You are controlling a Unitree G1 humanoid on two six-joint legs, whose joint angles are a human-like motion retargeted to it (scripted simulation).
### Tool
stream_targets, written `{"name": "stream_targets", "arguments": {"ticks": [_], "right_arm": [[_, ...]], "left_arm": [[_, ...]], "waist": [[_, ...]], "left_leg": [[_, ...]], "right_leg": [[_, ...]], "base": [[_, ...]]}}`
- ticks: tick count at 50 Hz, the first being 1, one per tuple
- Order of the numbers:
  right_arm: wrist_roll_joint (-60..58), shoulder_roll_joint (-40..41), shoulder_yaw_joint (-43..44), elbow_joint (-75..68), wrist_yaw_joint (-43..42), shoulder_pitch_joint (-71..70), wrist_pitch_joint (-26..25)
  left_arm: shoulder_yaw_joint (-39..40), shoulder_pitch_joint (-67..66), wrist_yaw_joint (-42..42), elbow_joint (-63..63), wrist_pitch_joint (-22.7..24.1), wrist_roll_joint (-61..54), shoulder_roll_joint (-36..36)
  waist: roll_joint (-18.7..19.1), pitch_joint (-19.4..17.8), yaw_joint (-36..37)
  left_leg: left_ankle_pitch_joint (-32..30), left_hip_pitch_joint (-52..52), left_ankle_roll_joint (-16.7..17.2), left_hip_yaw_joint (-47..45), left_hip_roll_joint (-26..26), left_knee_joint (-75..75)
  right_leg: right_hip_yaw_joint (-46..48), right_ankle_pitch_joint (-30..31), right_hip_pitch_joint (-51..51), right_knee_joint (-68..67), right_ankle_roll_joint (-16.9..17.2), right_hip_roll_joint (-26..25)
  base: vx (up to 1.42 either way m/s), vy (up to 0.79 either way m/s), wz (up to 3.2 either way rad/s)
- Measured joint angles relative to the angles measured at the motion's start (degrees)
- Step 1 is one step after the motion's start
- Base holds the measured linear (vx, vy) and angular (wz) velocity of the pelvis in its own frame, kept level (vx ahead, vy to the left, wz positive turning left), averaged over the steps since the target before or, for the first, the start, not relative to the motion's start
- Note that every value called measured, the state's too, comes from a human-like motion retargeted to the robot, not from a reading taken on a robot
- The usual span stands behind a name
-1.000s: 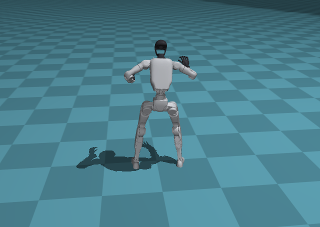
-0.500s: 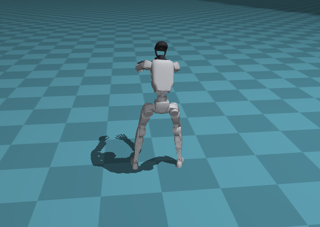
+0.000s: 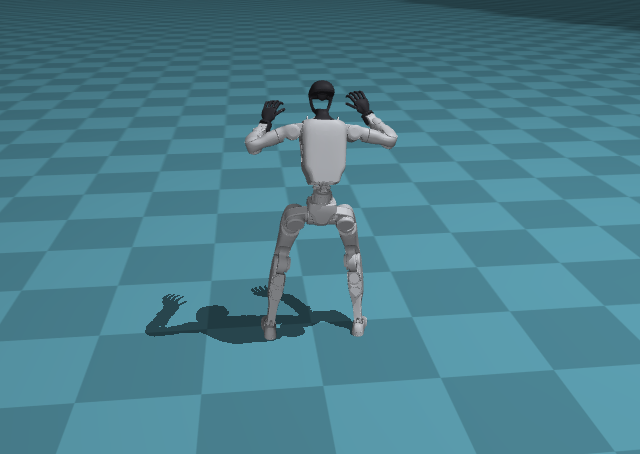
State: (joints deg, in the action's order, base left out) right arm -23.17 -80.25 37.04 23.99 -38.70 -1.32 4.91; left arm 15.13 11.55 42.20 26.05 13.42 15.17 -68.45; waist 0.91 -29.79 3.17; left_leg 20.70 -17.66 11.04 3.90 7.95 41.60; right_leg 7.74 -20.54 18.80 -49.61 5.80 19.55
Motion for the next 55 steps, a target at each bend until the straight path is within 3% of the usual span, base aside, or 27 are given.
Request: {"name": "stream_targets", "arguments": {"ticks": [3, 5, 7, 8, 10, 13, 16, 19, 22, 25, 28, 30, 32, 35, 37, 40, 45, 48, 50, 52, 53, 55], "right_arm": [[2.7, -6.6, -23.2, -6.8, 5.8, -29.1, -2.7], [4.4, -7.2, -46.8, -14.3, 8.1, -55.0, -5.1], [5.6, 2.8, -76.6, -29.2, 7.8, -87.5, -5.6], [6.9, 9.4, -89.0, -38.1, 6.9, -100.7, -5.8], [9.2, 20.7, -102.1, -53.9, 5.7, -114.2, -5.7], [12.9, 32.1, -107.1, -71.7, 7.5, -119.0, -5.4], [16.4, 38.2, -105.9, -81.0, 10.3, -117.5, -5.1], [17.6, 38.1, -104.8, -80.2, 9.9, -112.8, -4.0], [16.9, 32.2, -104.0, -70.8, 5.4, -105.1, -3.4], [16.5, 27.0, -99.9, -58.8, -1.7, -93.7, -3.4], [9.9, 16.7, -83.1, -41.7, -4.7, -73.2, -2.1], [7.7, 15.6, -71.4, -34.6, -8.0, -58.0, -3.1], [2.3, 15.4, -48.3, -23.9, -8.1, -32.0, 0.1], [-1.0, 21.4, -23.3, -14.0, -9.9, -2.7, 5.4], [-1.7, 26.1, -11.9, -9.3, -9.2, 10.9, 7.2], [-2.3, 29.6, 0.1, -3.2, -7.9, 23.3, 8.8], [-4.3, 23.1, 15.1, 5.8, -7.6, 25.3, 3.8], [-3.7, 12.5, 16.0, 7.3, -4.8, 14.2, 0.8], [-3.7, 2.2, 7.2, 4.5, -3.0, -1.5, -1.4], [-2.1, -4.0, -8.3, -0.4, -0.5, -21.3, -5.1], [-1.1, -8.0, -18.0, -4.3, -0.4, -31.9, -7.3], [0.6, -7.0, -40.2, -12.2, -1.4, -55.0, -8.4]], "left_arm": [[-26.9, 39.1, -4.4, -10.4, -5.8, -0.5, -0.9], [-47.5, 65.9, -5.5, -21.1, -11.6, -0.8, 2.5], [-61.9, 84.3, -4.5, -34.9, -12.8, -3.6, 6.4], [-65.5, 89.4, -4.1, -41.9, -12.7, -5.6, 8.6], [-70.1, 96.8, -3.8, -55.9, -12.4, -9.2, 14.5], [-73.3, 102.6, -6.1, -76.5, -12.5, -15.6, 25.0], [-73.8, 103.3, -10.9, -91.1, -11.6, -21.6, 32.6], [-74.6, 99.3, -13.7, -95.2, -9.6, -23.5, 34.4], [-74.5, 90.8, -11.5, -87.8, -8.2, -22.2, 30.2], [-71.6, 78.1, -8.6, -72.6, -9.2, -17.8, 21.2], [-60.7, 57.8, -3.2, -52.1, -6.6, -11.4, 12.5], [-53.5, 43.4, -1.5, -41.7, -7.7, -6.3, 8.1], [-38.2, 20.4, 1.3, -29.8, -0.3, -3.3, 6.1], [-19.1, -5.3, 2.7, -17.7, 3.7, 5.4, 9.7], [-8.8, -17.7, 3.7, -11.6, 5.5, 7.9, 13.7], [3.3, -29.4, 4.8, -4.1, 6.9, 9.3, 18.0], [14.2, -27.5, 7.4, 2.7, 3.8, 7.2, 11.9], [12.1, -15.2, 6.4, 3.3, 0.7, 4.8, 2.9], [1.8, 2.6, 4.0, 1.2, -2.8, 4.9, -1.3], [-16.6, 28.3, 1.5, -4.1, -7.4, 4.2, -1.8], [-28.8, 45.0, -0.7, -8.7, -12.7, 7.0, 1.0], [-51.4, 73.0, -1.3, -20.2, -16.9, 6.5, 5.9]], "waist": [[0.3, 0.0, 2.1], [-0.2, 0.0, 3.9], [-1.8, 0.0, 2.5], [-1.6, 0.0, 1.3], [-0.7, 0.0, 0.4], [0.8, 0.0, 1.1], [1.7, 0.0, 2.0], [1.7, 0.0, 2.1], [1.9, 0.0, 1.7], [-0.5, 0.0, -0.4], [0.2, 0.0, -1.0], [-1.7, 0.0, -2.0], [-1.4, 0.0, -2.5], [-1.2, 0.0, -1.4], [-1.5, 0.0, -0.9], [-1.8, 0.0, -0.7], [-2.5, 0.0, -1.1], [-2.1, 0.0, -1.7], [-1.0, 0.0, -2.2], [-0.3, 0.0, -0.7], [0.7, 0.0, 1.3], [-0.5, 0.0, 4.1]], "left_leg": [[0.0, -0.3, 0.3, 0.3, 0.3, 0.6], [-0.4, -1.8, 0.6, 0.3, 0.9, 0.8], [-1.1, -3.1, 0.9, 0.3, 1.0, 0.8], [-1.4, -3.3, 1.1, 0.4, 0.9, 0.6], [-2.1, -4.0, 1.4, 0.4, 1.1, 0.3], [-3.2, -5.3, 1.6, 0.4, 1.7, -0.7], [-4.4, -6.0, 1.7, 0.5, 2.0, -2.2], [-5.4, -6.3, 1.5, 0.6, 1.8, -3.7], [-6.3, -6.8, 1.3, 1.0, 1.5, -5.0], [-6.7, -7.8, -0.2, 1.2, 0.4, -5.6], [-5.7, -9.6, 0.5, 1.4, 0.3, -3.8], [-6.2, -9.5, -0.9, 1.3, -0.7, -5.8], [-4.2, -7.4, 0.7, 1.2, -0.1, -3.5], [-1.0, -9.6, 2.2, 0.9, 1.8, 2.4], [-0.2, -8.9, 2.3, 0.8, 1.9, 2.9], [0.8, -7.2, 2.4, 0.5, 2.1, 3.3], [-0.7, -0.5, 0.6, 0.4, -0.1, -2.8], [-0.8, 0.6, 0.2, 0.8, -0.1, -2.5], [0.2, -1.0, 0.5, 1.1, 0.6, 0.8], [-0.9, -0.5, 0.0, 1.5, 0.2, -1.3], [-1.1, -2.7, -0.1, 1.6, 0.4, -1.0], [-1.2, -4.0, -0.1, 1.6, 1.2, -0.3]], "right_leg": [[0.3, -0.3, 0.3, -0.9, -0.7, -0.1], [0.3, 0.0, 1.8, -1.2, -1.2, -0.7], [0.2, 0.2, 3.4, -1.6, -1.7, -0.7], [0.2, 0.3, 3.7, -1.8, -1.7, -0.6], [0.3, 0.7, 4.5, -1.6, -1.7, -0.8], [0.5, 1.7, 5.8, -0.5, -1.6, -1.5], [0.9, 2.9, 6.5, 1.1, -1.5, -2.1], [1.6, 3.5, 6.9, 1.9, -1.8, -1.8], [1.8, 4.1, 7.0, 3.2, -1.7, -1.8], [1.6, 3.7, 8.4, 2.6, -3.1, -0.9], [1.8, 3.3, 9.7, 1.1, -2.6, -0.4], [1.2, 3.1, 10.5, 1.9, -3.3, 0.0], [1.3, 2.2, 7.6, 0.9, -1.6, -0.1], [1.2, 0.9, 9.1, -2.8, -1.5, -1.0], [1.0, 0.4, 8.4, -3.0, -1.3, -1.1], [0.8, -0.2, 6.8, -3.2, -1.0, -1.1], [0.8, 0.0, 0.9, 0.9, -0.3, 0.1], [1.3, -0.3, -0.6, 0.7, -0.7, 0.2], [1.6, -0.8, 0.3, -1.6, -1.2, 0.0], [1.6, -0.3, 0.0, -0.2, -1.4, -0.2], [1.6, 0.0, 2.2, -0.5, -2.0, -0.4], [1.4, 0.3, 3.7, -0.9, -3.0, -1.2]], "base": [[-0.09, -0.03, 0.02], [-0.13, -0.04, -0.06], [-0.14, -0.04, 0.0], [-0.13, -0.03, 0.02], [-0.13, -0.03, -0.02], [-0.11, -0.02, -0.06], [-0.08, -0.02, -0.01], [0.0, 0.0, 0.0], [-0.01, 0.0, 0.12], [0.01, 0.0, 0.12], [0.09, 0.01, 0.15], [0.1, 0.01, 0.07], [0.17, 0.01, -0.14], [0.19, 0.0, -0.22], [0.15, 0.01, -0.1], [0.12, 0.01, -0.04], [0.01, 0.0, 0.02], [0.0, 0.0, 0.0], [-0.04, -0.01, 0.02], [-0.13, -0.01, 0.06], [-0.16, -0.01, 0.0], [-0.14, -0.02, -0.13]]}}
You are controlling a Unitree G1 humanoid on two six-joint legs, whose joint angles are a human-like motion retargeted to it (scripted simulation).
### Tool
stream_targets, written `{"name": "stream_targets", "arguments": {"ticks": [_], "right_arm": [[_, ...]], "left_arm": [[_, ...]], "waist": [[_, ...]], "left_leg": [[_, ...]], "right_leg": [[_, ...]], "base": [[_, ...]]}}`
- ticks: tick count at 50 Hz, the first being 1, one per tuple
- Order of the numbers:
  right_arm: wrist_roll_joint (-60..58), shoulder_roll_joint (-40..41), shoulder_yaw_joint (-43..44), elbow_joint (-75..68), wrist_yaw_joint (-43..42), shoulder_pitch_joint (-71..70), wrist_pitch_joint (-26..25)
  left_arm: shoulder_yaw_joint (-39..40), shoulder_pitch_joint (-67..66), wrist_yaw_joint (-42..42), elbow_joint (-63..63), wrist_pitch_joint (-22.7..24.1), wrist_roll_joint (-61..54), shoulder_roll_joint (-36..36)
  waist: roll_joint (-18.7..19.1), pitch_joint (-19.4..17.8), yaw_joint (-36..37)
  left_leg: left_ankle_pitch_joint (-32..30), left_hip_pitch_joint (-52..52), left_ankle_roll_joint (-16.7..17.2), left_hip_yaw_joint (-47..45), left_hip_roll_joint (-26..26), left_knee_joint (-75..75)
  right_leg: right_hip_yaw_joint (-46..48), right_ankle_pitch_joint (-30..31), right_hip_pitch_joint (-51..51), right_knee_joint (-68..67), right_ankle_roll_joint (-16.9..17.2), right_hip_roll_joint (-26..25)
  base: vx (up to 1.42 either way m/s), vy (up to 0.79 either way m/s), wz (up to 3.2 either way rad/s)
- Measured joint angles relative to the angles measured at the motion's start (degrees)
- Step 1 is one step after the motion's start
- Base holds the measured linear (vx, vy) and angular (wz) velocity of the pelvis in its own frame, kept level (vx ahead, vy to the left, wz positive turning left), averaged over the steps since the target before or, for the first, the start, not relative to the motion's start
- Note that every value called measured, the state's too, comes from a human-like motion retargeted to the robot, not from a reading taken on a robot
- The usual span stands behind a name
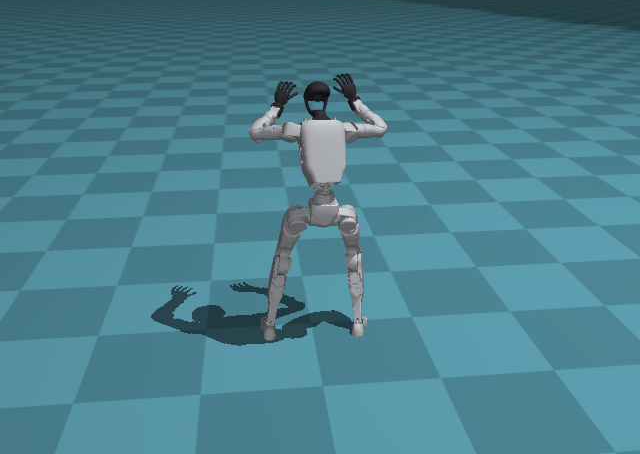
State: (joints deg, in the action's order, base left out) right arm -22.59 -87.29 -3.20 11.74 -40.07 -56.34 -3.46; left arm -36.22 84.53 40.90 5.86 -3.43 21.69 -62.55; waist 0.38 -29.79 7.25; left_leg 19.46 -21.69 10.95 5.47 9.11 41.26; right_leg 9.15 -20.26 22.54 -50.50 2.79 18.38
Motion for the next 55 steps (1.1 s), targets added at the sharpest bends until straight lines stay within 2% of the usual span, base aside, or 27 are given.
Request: {"name": "stream_targets", "arguments": {"ticks": [2, 3, 5, 7, 10, 14, 16, 18, 20, 23, 25, 27, 28, 30, 32, 34, 36, 38, 40, 42, 43, 45, 48, 50, 51, 53, 55], "right_arm": [[1.8, 6.6, -26.5, -12.9, -0.3, -28.1, 1.6], [3.0, 13.5, -40.4, -22.2, -1.1, -41.8, 2.3], [5.3, 23.8, -56.3, -38.1, -1.1, -55.6, 2.8], [7.8, 31.8, -63.8, -51.6, 0.3, -60.2, 3.8], [11.8, 39.5, -67.5, -65.3, 3.4, -60.0, 5.6], [16.4, 39.8, -64.6, -65.5, 2.6, -53.5, 7.3], [17.0, 36.6, -61.2, -58.8, 0.1, -47.5, 8.0], [19.0, 36.8, -58.6, -52.3, -4.4, -40.6, 8.9], [17.0, 32.5, -55.9, -42.8, -6.9, -33.0, 9.0], [10.0, 28.0, -38.8, -28.6, -10.1, -10.2, 10.4], [4.0, 24.1, -22.5, -18.6, -10.9, 10.2, 12.4], [1.5, 25.4, -7.5, -11.4, -12.6, 29.6, 14.2], [0.0, 26.1, 3.5, -6.2, -11.9, 42.6, 16.0], [-0.3, 29.7, 20.0, 1.7, -11.9, 61.6, 20.0], [1.2, 32.9, 32.2, 8.5, -11.1, 73.1, 21.5], [2.5, 34.0, 41.5, 14.4, -10.9, 78.4, 20.7], [2.8, 32.3, 47.7, 18.6, -11.5, 77.6, 18.3], [2.8, 27.8, 50.6, 21.7, -12.0, 72.0, 16.9], [1.9, 21.6, 48.0, 22.5, -9.8, 61.3, 13.2], [0.8, 15.2, 36.7, 20.0, -7.1, 43.4, 9.7], [-0.4, 13.0, 28.6, 17.8, -6.0, 32.7, 7.9], [-2.4, 10.5, 3.0, 8.9, -5.4, 3.5, 2.1], [-1.9, 15.8, -30.9, -10.0, -4.8, -34.4, -1.1], [1.0, 22.1, -46.7, -24.5, -5.5, -51.7, -1.4], [1.8, 23.8, -51.9, -30.0, -4.3, -57.0, -0.8], [4.0, 30.7, -56.6, -42.2, -4.1, -61.2, 0.7], [7.3, 38.1, -60.2, -54.5, -2.6, -62.6, 1.6]], "left_arm": [[-10.8, 14.1, 4.2, -13.3, 3.3, -6.2, 3.5], [-13.8, 18.0, 5.3, -20.4, 5.1, -8.9, 4.8], [-17.3, 22.8, 5.7, -33.7, 5.7, -12.4, 10.1], [-20.0, 25.7, 4.7, -47.4, 6.0, -15.3, 16.4], [-23.9, 26.8, 0.9, -64.7, 6.8, -18.3, 25.2], [-27.4, 21.2, -2.1, -70.4, 7.7, -18.0, 29.3], [-26.9, 15.8, -0.7, -64.9, 8.2, -16.2, 27.1], [-26.3, 9.5, -0.5, -57.2, 6.7, -12.6, 22.4], [-21.6, 0.7, 0.1, -45.5, 5.1, -8.4, 16.0], [-10.1, -18.8, 3.3, -27.4, 8.8, -3.1, 5.0], [1.4, -35.7, 5.7, -16.5, 13.1, 0.2, 0.0], [14.8, -54.7, 7.5, -8.9, 15.6, 2.2, -4.6], [24.0, -67.2, 9.1, -4.2, 20.1, 1.3, -5.5], [39.1, -86.5, 10.4, 2.6, 24.0, 2.7, -4.4], [51.7, -101.4, 10.5, 8.8, 25.7, 2.4, -1.4], [62.0, -111.7, 10.7, 15.1, 26.1, 0.9, 1.4], [69.3, -115.5, 11.7, 20.1, 25.5, -0.4, 2.0], [74.8, -114.3, 12.1, 24.2, 24.5, -0.7, -0.2], [75.3, -106.4, 10.1, 27.7, 21.2, -2.2, -3.9], [67.7, -89.1, 6.1, 27.2, 17.5, -2.9, -8.2], [60.7, -78.1, 4.2, 26.0, 15.8, -3.2, -9.7], [39.0, -48.6, 0.6, 18.6, 6.4, 1.4, -12.8], [10.1, -11.0, -2.6, 2.5, 1.6, 1.7, -7.9], [-4.8, 7.7, -1.5, -10.8, 0.4, -1.3, -2.9], [-8.2, 12.7, -0.1, -16.8, 1.7, -4.7, -0.5], [-15.9, 21.2, 0.9, -30.3, 6.7, -12.1, 4.0], [-21.6, 26.5, 0.0, -44.4, 7.9, -17.3, 10.2]], "waist": [[-0.2, 0.0, -1.1], [-0.5, 0.0, -2.8], [0.0, 0.0, -4.1], [0.5, 0.0, -4.3], [1.0, 0.0, -4.0], [1.6, 0.0, -3.7], [1.8, 0.0, -3.8], [-0.7, 0.0, -5.3], [-1.3, 0.0, -6.3], [-2.7, 0.0, -7.0], [-2.7, 0.0, -6.6], [-2.7, 0.0, -5.9], [-1.9, 0.0, -5.5], [-0.3, 0.0, -4.1], [0.9, 0.0, -3.5], [1.5, 0.0, -3.3], [1.5, 0.0, -3.1], [1.9, 0.0, -2.5], [2.1, 0.0, -2.0], [2.6, 0.1, -1.7], [2.7, 0.3, -1.7], [1.9, 0.0, -1.4], [2.1, 0.0, -2.4], [2.5, 0.0, -3.2], [3.6, 0.0, -3.3], [3.3, 0.0, -4.2], [2.1, 0.0, -4.8]], "left_leg": [[-0.3, 0.3, 1.1, 0.0, 0.2, 0.0], [-0.7, 0.3, 1.2, 0.0, 0.0, -0.1], [-1.3, -0.3, 1.5, 0.1, 0.0, -0.5], [-2.0, -0.9, 1.8, 0.1, 0.1, -1.0], [-3.0, -1.6, 2.1, 0.3, 0.2, -2.2], [-4.2, -2.2, 2.0, 0.6, 0.1, -4.0], [-4.7, -2.4, 1.8, 0.6, -0.1, -4.8], [-5.1, -3.1, 0.4, 0.5, -0.5, -5.2], [-5.4, -4.1, -0.1, 0.3, -1.2, -5.8], [-5.2, -4.7, -0.5, -0.1, -1.4, -6.1], [-4.0, -6.4, 0.0, -0.8, -1.8, -3.2], [-2.8, -6.7, 0.4, -0.9, -0.4, -2.0], [-2.0, -5.0, 1.1, -1.0, 0.0, -1.5], [0.1, -6.3, 2.2, -1.3, 1.5, 2.6], [0.8, -5.8, 1.9, -1.6, 1.6, 3.1], [0.4, -3.2, 1.2, -1.9, 1.0, 0.9], [-0.6, 0.6, 0.0, -2.4, -0.3, -3.0], [-0.5, 2.6, -0.4, -2.7, -0.6, -3.4], [-0.7, 4.4, -0.9, -2.9, -1.0, -3.8], [-0.7, 5.6, -0.9, -2.8, -1.4, -4.0], [-0.9, 5.9, -0.8, -2.7, -1.7, -4.2], [-1.4, 3.3, -1.6, -2.2, -2.3, -4.1], [-1.8, 2.3, -0.8, -1.3, -2.8, -3.8], [-2.2, 1.2, 0.0, -0.8, -2.9, -3.6], [-2.2, 1.1, 0.9, -0.5, -2.7, -3.5], [-2.5, 1.4, 2.0, -0.3, -2.2, -3.5], [-3.1, 0.8, 2.3, -0.3, -1.8, -3.9]], "right_leg": [[0.2, 0.3, -0.4, 0.1, 0.9, -0.1], [0.2, 0.3, -0.4, 0.0, 0.8, 0.2], [0.4, 0.5, 0.2, 0.1, 0.9, 0.2], [0.6, 1.0, 0.8, 0.5, 1.0, 0.1], [1.0, 1.7, 1.4, 1.6, 1.1, -0.2], [1.6, 2.8, 1.8, 3.1, 1.4, -0.2], [1.7, 3.2, 2.0, 3.8, 1.4, -0.1], [1.3, 3.0, 3.2, 3.6, 0.1, 0.1], [0.9, 3.1, 4.6, 3.5, 0.1, 0.7], [0.4, 3.1, 5.7, 3.5, -0.2, 0.9], [-0.2, 2.6, 7.3, 1.1, 0.8, 1.9], [-0.4, 2.4, 7.4, 1.3, 0.5, 0.4], [-0.4, 2.2, 5.5, 1.6, 1.5, 0.0], [-0.6, 1.6, 6.1, -0.6, 1.8, -0.8], [-0.9, 1.5, 5.6, -0.5, 2.1, -0.9], [-1.2, 1.8, 3.4, 1.5, 2.5, -0.7], [-1.7, 2.3, 0.3, 4.4, 2.8, -0.2], [-1.8, 2.3, -1.5, 4.8, 2.8, 0.1], [-1.9, 2.2, -3.2, 5.1, 2.7, 0.5], [-1.8, 2.1, -4.4, 5.0, 2.7, 0.9], [-1.7, 2.1, -4.8, 4.9, 2.7, 1.2], [-1.6, 1.8, -1.9, 3.7, 0.7, 1.8], [-0.9, 1.5, -1.3, 2.5, 0.0, 2.5], [-0.4, 1.5, -0.6, 2.0, -0.1, 2.7], [0.1, 1.7, -0.9, 2.2, 0.8, 2.6], [0.6, 2.0, -1.6, 2.6, 1.4, 2.2], [0.7, 2.3, -1.0, 2.9, 1.4, 1.9]], "base": [[-0.12, -0.01, -0.03], [-0.12, -0.01, 0.06], [-0.12, -0.01, 0.06], [-0.1, -0.01, 0.03], [-0.08, -0.01, 0.05], [-0.01, 0.0, 0.02], [0.0, 0.0, 0.0], [0.0, 0.0, 0.0], [0.0, 0.0, 0.0], [0.07, 0.02, -0.02], [0.12, 0.04, -0.08], [0.13, 0.01, -0.34], [0.16, 0.02, -0.37], [0.17, 0.04, -0.32], [0.13, 0.05, -0.19], [0.08, 0.06, -0.06], [0.06, 0.05, -0.01], [0.07, 0.04, -0.07], [0.0, 0.0, 0.0], [0.0, 0.0, 0.0], [-0.06, 0.01, 0.2], [-0.13, -0.01, 0.31], [-0.13, -0.01, 0.32], [-0.12, -0.01, 0.26], [-0.1, -0.01, 0.18], [-0.09, -0.02, 0.02], [-0.11, -0.02, -0.07]]}}
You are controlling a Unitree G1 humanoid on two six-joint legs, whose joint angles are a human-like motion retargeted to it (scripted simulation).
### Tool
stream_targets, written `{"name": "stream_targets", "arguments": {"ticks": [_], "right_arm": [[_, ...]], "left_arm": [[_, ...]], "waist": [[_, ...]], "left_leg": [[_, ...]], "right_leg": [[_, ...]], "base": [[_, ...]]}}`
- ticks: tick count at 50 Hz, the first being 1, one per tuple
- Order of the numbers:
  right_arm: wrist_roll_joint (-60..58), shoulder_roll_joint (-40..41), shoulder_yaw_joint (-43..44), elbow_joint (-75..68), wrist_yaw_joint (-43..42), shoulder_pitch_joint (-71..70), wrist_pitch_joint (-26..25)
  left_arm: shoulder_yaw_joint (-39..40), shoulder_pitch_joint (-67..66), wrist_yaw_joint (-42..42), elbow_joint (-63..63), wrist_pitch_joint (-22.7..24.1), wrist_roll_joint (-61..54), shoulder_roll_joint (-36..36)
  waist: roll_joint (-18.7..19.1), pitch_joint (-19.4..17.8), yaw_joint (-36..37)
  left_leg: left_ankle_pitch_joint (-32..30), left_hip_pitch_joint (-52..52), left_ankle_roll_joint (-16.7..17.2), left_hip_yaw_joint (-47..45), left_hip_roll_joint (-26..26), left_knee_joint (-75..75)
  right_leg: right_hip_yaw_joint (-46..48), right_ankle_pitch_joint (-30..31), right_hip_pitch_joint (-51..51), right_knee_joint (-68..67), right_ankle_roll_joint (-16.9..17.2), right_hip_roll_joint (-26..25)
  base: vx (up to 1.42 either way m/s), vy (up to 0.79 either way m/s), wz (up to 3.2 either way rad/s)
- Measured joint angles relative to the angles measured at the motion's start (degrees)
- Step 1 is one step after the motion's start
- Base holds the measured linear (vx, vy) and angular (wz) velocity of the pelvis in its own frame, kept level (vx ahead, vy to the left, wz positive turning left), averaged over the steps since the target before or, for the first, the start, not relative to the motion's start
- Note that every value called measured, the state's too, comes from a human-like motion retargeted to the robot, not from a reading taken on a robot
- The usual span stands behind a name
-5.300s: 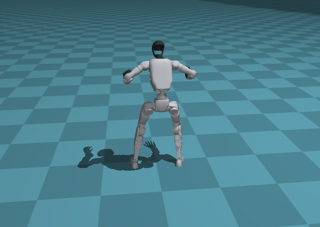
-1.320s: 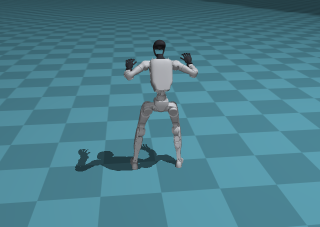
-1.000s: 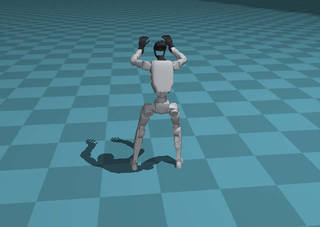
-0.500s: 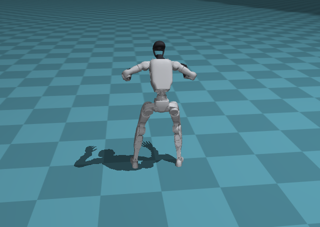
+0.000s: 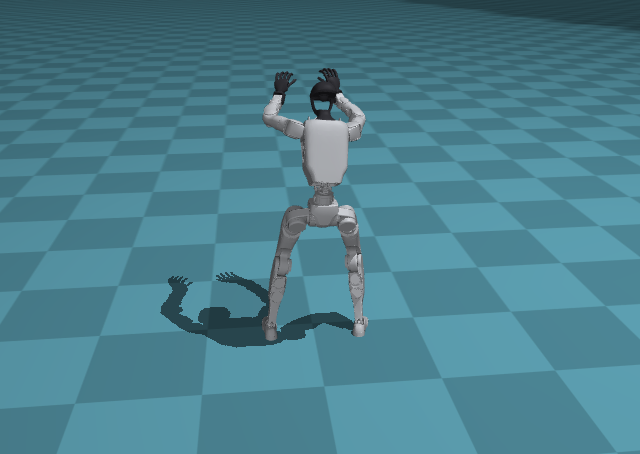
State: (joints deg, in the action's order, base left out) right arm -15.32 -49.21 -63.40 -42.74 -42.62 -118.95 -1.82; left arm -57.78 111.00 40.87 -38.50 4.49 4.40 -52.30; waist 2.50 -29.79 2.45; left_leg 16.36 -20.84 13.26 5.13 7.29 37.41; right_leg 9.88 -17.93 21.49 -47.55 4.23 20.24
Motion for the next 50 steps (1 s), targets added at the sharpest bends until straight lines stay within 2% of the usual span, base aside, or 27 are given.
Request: {"name": "stream_targets", "arguments": {"ticks": [4, 7, 9, 12, 15, 17, 18, 20, 25, 28, 30, 33, 35, 37, 38, 40, 41, 43, 45, 48, 50], "right_arm": [[6.0, 7.0, -5.6, -14.8, 8.2, 0.1, 2.5], [6.0, 9.5, -5.5, -16.1, 5.7, 5.6, 2.9], [4.0, 7.6, -4.5, -11.0, 2.3, 10.7, 2.8], [1.2, 1.3, 0.5, 2.5, -2.6, 21.6, 3.1], [1.7, -1.4, 8.3, 14.8, -7.5, 36.1, 4.2], [-0.5, -7.3, 17.1, 24.7, -7.6, 49.3, 4.9], [-3.0, -9.5, 26.4, 29.7, -7.3, 59.8, 6.3], [-5.6, -10.1, 44.5, 38.2, -8.2, 80.9, 8.4], [-8.5, -8.9, 78.4, 50.1, -9.4, 114.1, 12.0], [-9.2, -11.1, 92.8, 55.8, -8.6, 123.5, 11.6], [-8.5, -15.1, 100.6, 59.3, -8.1, 125.9, 8.4], [-7.0, -23.4, 103.9, 63.7, -7.7, 120.4, 7.2], [-4.6, -30.4, 100.0, 64.6, -5.5, 110.0, 5.8], [-5.1, -35.6, 79.0, 60.2, -2.4, 85.8, 0.0], [-4.5, -35.7, 68.6, 58.5, -0.8, 73.5, -0.8], [-3.5, -32.3, 46.1, 53.3, 0.4, 46.4, -0.2], [-2.8, -28.5, 34.5, 48.1, 0.8, 33.3, 0.3], [-0.1, -18.5, 16.4, 36.1, -0.3, 14.3, 1.4], [3.3, -7.9, 6.3, 22.5, -1.4, 5.0, 2.6], [8.1, 2.7, -1.4, 4.1, 2.8, 0.2, 3.0], [10.1, 6.7, -4.5, -5.3, 8.4, -0.3, 2.9]], "left_arm": [[-1.0, 1.5, -2.9, -22.6, -1.7, -5.9, 12.7], [-0.3, -4.0, -2.0, -29.2, 0.1, -10.0, 16.0], [2.2, -10.5, 0.4, -26.8, 0.9, -10.0, 15.7], [8.4, -24.0, 5.0, -14.8, 1.8, -6.6, 12.1], [16.4, -40.2, 6.0, -0.8, 0.3, 0.4, 6.1], [25.5, -53.8, 6.3, 9.7, 0.1, 5.4, 3.8], [31.0, -61.8, 7.8, 15.2, 3.4, 7.3, 3.0], [43.3, -79.4, 9.2, 25.4, 10.0, 7.9, 0.3], [68.5, -108.6, 8.4, 45.0, 13.8, 13.0, 1.4], [78.1, -115.9, 8.0, 54.2, 14.8, 12.6, 0.7], [81.7, -115.5, 8.6, 59.1, 13.8, 10.1, -2.0], [80.5, -105.9, 7.2, 63.4, 12.8, 8.7, -8.9], [73.6, -92.3, 5.0, 62.8, 10.9, 6.8, -14.6], [49.3, -61.4, 0.3, 56.2, -0.6, 12.3, -13.8], [39.8, -49.0, -2.2, 52.5, -2.5, 11.9, -13.6], [24.3, -28.1, -0.8, 42.9, -2.3, 9.1, -13.8], [19.0, -20.9, 0.0, 37.1, -1.9, 7.6, -12.3], [9.9, -9.6, 0.8, 24.5, -0.1, 3.7, -9.3], [2.9, -2.2, 0.2, 10.4, 1.8, -0.7, -4.5], [-2.4, 3.2, -2.7, -10.0, 0.9, -6.6, 6.2], [-3.2, 4.1, -6.1, -21.2, -0.2, -9.5, 12.9]], "waist": [[1.1, 0.0, 1.3], [0.8, 0.0, 1.1], [0.7, 0.0, 1.1], [0.4, 0.0, 1.2], [-2.8, 0.0, 0.0], [-2.8, 0.0, 0.1], [-2.7, 0.0, 0.5], [-3.0, 0.0, 0.3], [-2.0, 0.0, 1.0], [-1.9, 0.0, 0.8], [-1.4, 0.0, 0.6], [-0.8, 0.0, 1.0], [-0.1, 0.0, 1.5], [-0.9, 0.0, 4.0], [-1.5, 0.0, 4.9], [-2.4, 0.0, 4.6], [-2.2, 0.0, 3.8], [-2.4, 0.0, 2.0], [-2.7, 0.0, 0.8], [-2.0, 0.0, 1.8], [-0.7, 0.0, 3.2]], "left_leg": [[-1.5, -3.1, 0.0, -0.2, 0.8, -1.2], [-2.3, -3.5, -0.2, -0.5, 1.5, -2.2], [-2.6, -3.8, -0.6, -0.7, 1.6, -2.6], [-2.7, -4.4, -1.3, -0.9, 1.7, -2.8], [-2.5, -5.6, -3.1, -1.4, 1.1, -2.7], [-2.2, -6.3, -3.2, -1.5, 0.7, -2.5], [-1.7, -5.9, -2.8, -1.6, 0.7, -2.3], [-0.7, -3.5, -1.9, -1.5, 0.9, -1.5], [2.6, -6.8, 0.0, -1.2, 2.4, 5.4], [2.8, -6.1, -0.4, -0.9, 1.4, 5.4], [0.9, -2.3, -1.1, -0.2, 0.3, -0.6], [0.5, -0.8, -0.9, 0.3, 0.1, -1.3], [0.2, -0.5, -0.8, 0.5, 0.1, -1.5], [-0.5, -3.4, -2.0, 0.7, 0.2, -1.6], [-0.6, -3.5, -2.0, 0.6, 0.5, -1.5], [-0.8, -3.0, -1.1, 0.5, 0.8, -1.6], [-1.0, -2.8, -0.7, 0.5, 0.8, -1.6], [-1.2, -2.1, -0.3, 0.3, 0.9, -1.6], [-1.3, -1.7, -0.2, 0.1, 1.2, -1.3], [-2.0, -2.8, -0.1, -0.2, 1.8, -1.7], [-2.5, -3.6, 0.0, -0.3, 2.3, -2.2]], "right_leg": [[0.4, 1.5, 3.3, 1.3, -0.4, -0.8], [0.1, 2.7, 3.6, 3.3, 0.0, -2.0], [-0.1, 3.2, 3.9, 4.0, 0.1, -2.2], [-0.4, 3.5, 4.6, 4.6, 0.0, -2.4], [-1.4, 2.9, 6.7, 3.6, -1.5, -2.1], [-1.6, 2.7, 7.6, 3.2, -1.3, -1.7], [-1.4, 2.3, 7.2, 2.8, -1.0, -1.4], [-1.7, 1.9, 4.2, 3.3, 0.3, -1.8], [-1.2, 0.4, 6.4, -1.7, 0.5, -1.9], [-1.0, 0.1, 5.5, -2.2, 1.2, -0.8], [-0.3, 1.0, 1.7, 2.7, 1.4, -0.9], [0.5, 1.0, -0.1, 3.1, 1.4, -0.7], [0.8, 1.0, -0.6, 3.1, 1.3, -0.7], [0.5, 1.3, 2.8, 2.4, -1.0, -0.9], [0.5, 1.3, 3.0, 2.3, -1.3, -1.2], [0.6, 1.4, 2.5, 2.3, -0.7, -1.3], [0.7, 1.5, 2.4, 2.3, -0.3, -1.3], [0.6, 1.4, 1.8, 2.1, 0.2, -1.3], [0.4, 1.4, 1.5, 1.9, 0.4, -1.5], [0.3, 2.0, 2.9, 2.4, 0.5, -2.1], [0.3, 2.8, 3.7, 3.4, 0.6, -2.7]], "base": [[-0.1, 0.0, -0.08], [-0.04, 0.0, -0.11], [0.0, 0.0, 0.0], [0.0, 0.0, 0.0], [0.0, 0.0, 0.0], [0.08, 0.02, 0.03], [0.12, 0.02, 0.0], [0.12, 0.01, -0.06], [0.12, 0.0, 0.0], [0.06, 0.01, 0.2], [0.0, 0.0, 0.3], [0.0, -0.01, 0.07], [-0.05, -0.01, 0.03], [-0.14, -0.03, -0.02], [-0.11, -0.03, -0.09], [-0.08, -0.03, -0.06], [-0.08, -0.02, -0.02], [-0.08, -0.02, -0.08], [-0.08, -0.03, -0.16], [-0.08, -0.01, -0.14], [-0.07, 0.0, -0.11]]}}
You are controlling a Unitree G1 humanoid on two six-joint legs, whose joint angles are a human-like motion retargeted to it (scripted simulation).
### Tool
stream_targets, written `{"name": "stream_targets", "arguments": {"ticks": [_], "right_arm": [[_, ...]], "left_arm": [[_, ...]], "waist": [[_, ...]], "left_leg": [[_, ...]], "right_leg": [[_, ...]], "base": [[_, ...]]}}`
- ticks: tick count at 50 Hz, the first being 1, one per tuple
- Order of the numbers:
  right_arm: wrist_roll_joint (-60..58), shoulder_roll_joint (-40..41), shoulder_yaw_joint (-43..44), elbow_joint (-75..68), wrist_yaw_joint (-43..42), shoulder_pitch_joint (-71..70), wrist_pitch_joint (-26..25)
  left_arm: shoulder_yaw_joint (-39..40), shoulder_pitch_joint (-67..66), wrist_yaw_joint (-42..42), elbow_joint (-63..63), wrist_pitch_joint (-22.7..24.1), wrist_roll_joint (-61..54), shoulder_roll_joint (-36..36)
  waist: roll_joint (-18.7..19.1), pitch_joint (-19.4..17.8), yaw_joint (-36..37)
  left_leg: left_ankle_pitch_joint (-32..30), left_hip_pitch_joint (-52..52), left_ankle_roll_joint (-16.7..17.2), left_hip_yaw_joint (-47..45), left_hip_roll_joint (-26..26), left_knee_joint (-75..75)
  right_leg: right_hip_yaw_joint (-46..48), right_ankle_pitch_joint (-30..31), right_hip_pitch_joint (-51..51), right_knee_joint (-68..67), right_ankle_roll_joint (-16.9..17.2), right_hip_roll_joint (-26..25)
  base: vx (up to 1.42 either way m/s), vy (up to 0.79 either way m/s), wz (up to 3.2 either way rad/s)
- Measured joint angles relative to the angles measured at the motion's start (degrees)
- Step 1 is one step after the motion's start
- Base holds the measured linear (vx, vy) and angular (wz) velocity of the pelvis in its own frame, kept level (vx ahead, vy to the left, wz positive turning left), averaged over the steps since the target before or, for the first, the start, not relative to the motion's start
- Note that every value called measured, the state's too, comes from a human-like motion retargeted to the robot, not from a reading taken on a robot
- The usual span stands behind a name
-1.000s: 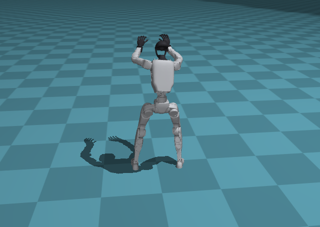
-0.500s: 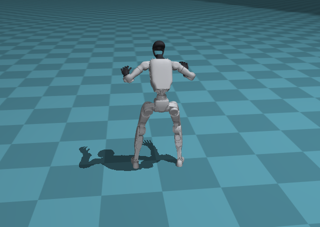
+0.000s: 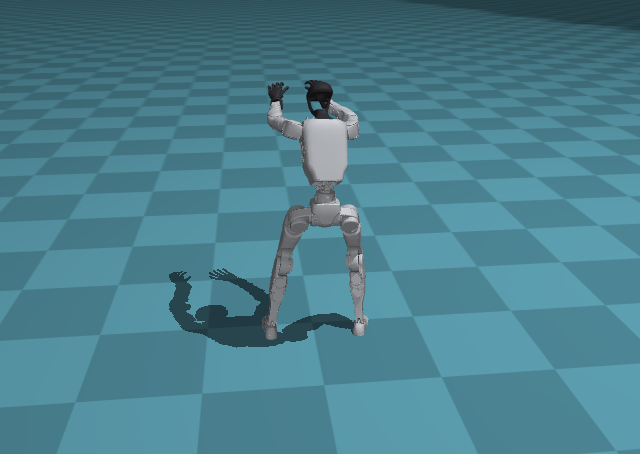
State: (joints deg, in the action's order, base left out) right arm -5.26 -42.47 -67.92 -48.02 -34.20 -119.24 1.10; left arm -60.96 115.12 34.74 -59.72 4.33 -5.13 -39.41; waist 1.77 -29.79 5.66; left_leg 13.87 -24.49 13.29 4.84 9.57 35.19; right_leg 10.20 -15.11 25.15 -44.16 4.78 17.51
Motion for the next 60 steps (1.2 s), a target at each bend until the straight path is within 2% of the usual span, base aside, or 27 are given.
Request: {"name": "stream_targets", "arguments": {"ticks": [3, 5, 7, 8, 10, 12, 15, 18, 23, 25, 27, 30, 32, 33, 35, 37, 38, 40, 43, 47, 51, 55, 57, 58, 60], "right_arm": [[-0.1, 2.3, -2.4, -6.4, 6.5, 3.3, 0.3], [-1.0, 1.1, -3.4, -5.7, 7.7, 7.2, 0.8], [-1.6, -2.6, -3.4, -0.3, 6.2, 12.7, 1.7], [-2.2, -3.1, -1.6, 3.0, 3.1, 17.5, 2.1], [-4.5, -6.9, 3.2, 10.9, -0.8, 27.3, 3.2], [-8.2, -12.0, 9.5, 19.2, -3.5, 37.3, 3.9], [-15.1, -18.8, 25.2, 31.1, -7.6, 57.7, 5.1], [-19.7, -22.0, 47.1, 40.5, -11.8, 81.5, 7.4], [-22.4, -23.2, 85.1, 56.3, -13.8, 117.4, 8.5], [-23.5, -23.1, 96.2, 61.6, -14.8, 125.3, 10.9], [-23.9, -25.6, 103.2, 64.9, -15.6, 127.6, 11.0], [-22.4, -32.4, 109.7, 67.7, -15.4, 125.5, 5.7], [-21.1, -38.2, 106.8, 67.8, -14.7, 116.0, 3.3], [-20.7, -41.2, 101.5, 66.8, -14.2, 107.3, 1.9], [-20.2, -44.6, 84.8, 63.9, -13.3, 84.4, -0.8], [-19.6, -43.7, 61.7, 58.2, -12.7, 56.7, -3.6], [-19.1, -40.6, 47.5, 53.6, -13.0, 40.6, -3.9], [-16.2, -28.1, 22.5, 39.7, -14.8, 12.2, -2.9], [-12.0, -13.4, 8.4, 20.9, -14.7, -2.7, -1.4], [-9.2, 0.7, 1.7, 0.6, -9.2, -5.9, 0.1], [-8.4, 4.8, -2.1, -5.9, -3.5, -0.9, 0.8], [-10.8, 0.2, -0.6, 1.6, -5.0, 10.2, 0.8], [-11.3, -4.1, 2.2, 8.6, -7.8, 17.8, 0.7], [-9.7, -3.9, 2.9, 10.5, -10.4, 21.7, 0.6], [-10.9, -7.9, 8.2, 17.1, -13.6, 31.7, 1.2]], "left_arm": [[0.2, -2.8, -4.7, -8.0, -0.1, -1.6, 6.1], [0.9, -7.0, -5.2, -7.3, 0.4, -0.8, 7.5], [3.2, -13.6, -3.5, -1.1, 0.7, 2.0, 6.2], [4.7, -19.0, -2.1, 3.5, 2.4, 2.4, 4.0], [9.3, -29.7, 0.9, 12.9, 5.0, 6.1, 0.6], [14.2, -39.9, 3.5, 22.9, 5.2, 13.0, -4.1], [24.4, -58.0, 6.5, 36.0, 7.1, 23.2, -11.4], [37.8, -76.7, 9.7, 46.1, 9.2, 31.2, -16.8], [61.1, -104.1, 13.7, 63.6, 12.3, 32.9, -22.2], [69.4, -110.8, 13.8, 69.9, 13.8, 34.0, -24.4], [75.3, -113.0, 14.4, 74.4, 13.8, 33.8, -27.1], [79.1, -108.9, 15.9, 79.1, 12.0, 29.3, -32.5], [74.7, -97.8, 14.1, 79.5, 10.6, 26.2, -35.4], [68.4, -87.9, 12.8, 78.0, 9.4, 24.7, -36.4], [49.5, -62.5, 10.9, 72.5, 7.2, 21.0, -36.9], [27.1, -35.0, 10.9, 63.0, 2.1, 19.1, -32.0], [17.7, -23.7, 11.3, 56.7, 1.0, 17.3, -29.6], [6.8, -9.6, 12.2, 43.5, 3.2, 12.3, -26.0], [-0.5, 1.1, 10.7, 24.0, 2.9, 9.6, -17.3], [-5.0, 6.5, 5.3, 1.2, 2.5, 6.8, -5.6], [-4.5, 2.4, 2.3, -6.3, 1.5, 6.3, 1.1], [-2.2, -9.2, 5.2, 3.6, 1.5, 10.8, 0.4], [-0.1, -17.8, 6.9, 12.9, 1.6, 12.4, -2.0], [0.0, -22.5, 6.5, 16.7, 1.0, 13.1, -3.5], [3.3, -34.3, 7.4, 26.4, 2.0, 14.6, -7.4]], "waist": [[1.1, 0.0, 1.4], [1.7, 0.0, 2.0], [2.3, 0.0, 1.9], [1.5, 0.0, 0.9], [1.0, 0.0, 0.0], [0.4, 0.0, -0.6], [-0.7, 0.0, -1.6], [-1.4, 0.0, -1.9], [-2.2, 0.0, -2.0], [-2.9, 0.0, -1.9], [-2.7, 0.2, -1.9], [-1.6, 0.0, -1.8], [-0.7, 0.0, -1.5], [-0.4, 0.0, -1.1], [-0.1, 0.0, 0.2], [0.0, 0.0, 2.2], [-0.5, 0.0, 2.1], [-0.8, 0.0, -0.4], [0.4, 0.0, -1.5], [0.5, 0.0, -1.9], [1.7, 0.0, -1.2], [1.8, 0.0, -0.6], [1.6, 0.0, -0.6], [0.2, 0.0, -1.2], [-0.7, 0.0, -2.0]], "left_leg": [[-0.5, -0.6, 0.0, 0.0, 0.5, -0.7], [-0.8, -0.6, 0.0, 0.1, 0.5, -1.3], [-1.0, -0.8, -0.2, 0.4, 0.4, -1.7], [-0.8, 0.4, -0.3, 0.4, 0.2, -1.7], [-0.6, 1.6, -0.4, 0.6, -0.3, -1.8], [-0.7, 0.5, -0.2, 0.7, -0.7, -2.2], [-0.2, -0.6, 0.0, 0.9, -1.1, -1.7], [1.5, -3.3, 0.9, 0.7, -0.6, 1.8], [3.0, -3.9, 0.3, 0.3, -1.7, 3.7], [4.9, -6.6, 0.4, -0.2, -2.0, 8.9], [5.6, -6.3, 0.4, -0.2, -1.7, 10.0], [3.2, 0.7, -0.2, 0.1, -1.4, 1.9], [3.2, 2.0, -0.3, 0.0, -1.0, 1.7], [3.2, 2.0, -0.4, 0.0, -0.9, 1.7], [2.9, 2.2, -0.3, 0.0, -0.5, 1.6], [2.5, 1.2, -0.2, 0.0, -0.2, 1.4], [2.4, 1.2, -0.1, -0.1, -0.1, 1.5], [1.8, 1.4, 0.2, 0.0, -0.4, 1.2], [1.1, 0.6, 0.6, 0.3, -0.4, 0.8], [0.1, -0.6, 1.0, 0.5, -0.3, -0.2], [-1.2, -1.7, 1.3, 1.1, -0.1, -1.8], [-1.9, -2.3, 1.0, 1.4, -0.3, -2.8], [-2.1, -2.9, 0.5, 1.6, -0.5, -3.1], [-2.1, -3.3, -0.4, 1.6, -0.7, -3.0], [-2.2, -3.9, -1.0, 1.6, -1.2, -3.4]], "right_leg": [[0.1, 0.7, 0.4, 1.1, 0.0, -0.6], [0.4, 1.1, 0.4, 1.8, 0.1, -0.8], [0.7, 1.3, 0.2, 2.2, 0.1, -0.7], [0.7, 1.0, -0.9, 2.1, 0.3, -0.5], [0.8, 0.6, -2.2, 1.9, 0.5, 0.0], [0.9, 0.6, -1.0, 1.7, 0.4, 0.4], [0.7, 0.1, 0.0, 1.1, 0.5, 0.7], [0.4, -0.9, 2.4, -1.7, 0.6, 0.9], [-0.5, -2.0, 3.5, -3.8, 1.2, 2.1], [-1.6, -3.5, 6.4, -8.7, 1.6, 3.3], [-1.8, -3.9, 6.0, -9.3, 1.6, 3.1], [-0.6, -2.1, -1.1, -1.6, 1.3, 1.5], [-0.4, -2.0, -2.5, -1.0, 1.1, 1.1], [-0.3, -1.9, -2.6, -0.9, 1.0, 1.0], [-0.3, -1.6, -2.7, -0.7, 0.6, 0.7], [-0.1, -1.2, -1.7, -0.5, 0.1, 0.3], [-0.2, -1.2, -1.6, -0.7, 0.1, 0.3], [-0.1, -1.3, -1.7, -1.0, 0.1, 0.7], [0.3, -1.1, -1.0, -1.0, 0.1, 0.7], [1.1, -0.6, 0.5, -1.0, -0.2, 0.8], [1.4, 0.5, 1.1, 0.8, 0.1, 0.2], [1.8, 1.0, 1.6, 1.5, 0.0, 0.2], [1.9, 1.0, 2.2, 1.6, -0.3, 0.3], [1.6, 0.7, 2.9, 1.1, -1.2, 0.5], [1.4, 0.6, 3.7, 0.9, -1.5, 0.9]], "base": [[-0.02, 0.0, -0.03], [0.0, 0.0, 0.0], [0.0, 0.0, 0.0], [0.0, 0.0, 0.0], [0.0, 0.0, 0.0], [0.0, 0.0, 0.0], [0.0, 0.0, 0.0], [0.08, 0.0, -0.03], [0.07, 0.02, 0.02], [0.09, 0.02, -0.04], [0.07, 0.01, -0.07], [0.02, 0.0, -0.02], [0.0, 0.0, 0.0], [0.0, 0.0, 0.0], [-0.03, -0.01, -0.03], [-0.08, -0.01, -0.05], [-0.08, -0.02, 0.0], [-0.08, -0.02, 0.08], [-0.08, -0.02, 0.08], [-0.07, -0.02, 0.05], [-0.05, -0.01, 0.07], [0.0, 0.0, 0.0], [0.0, 0.0, 0.0], [0.0, 0.0, 0.0], [0.03, 0.01, 0.06]]}}
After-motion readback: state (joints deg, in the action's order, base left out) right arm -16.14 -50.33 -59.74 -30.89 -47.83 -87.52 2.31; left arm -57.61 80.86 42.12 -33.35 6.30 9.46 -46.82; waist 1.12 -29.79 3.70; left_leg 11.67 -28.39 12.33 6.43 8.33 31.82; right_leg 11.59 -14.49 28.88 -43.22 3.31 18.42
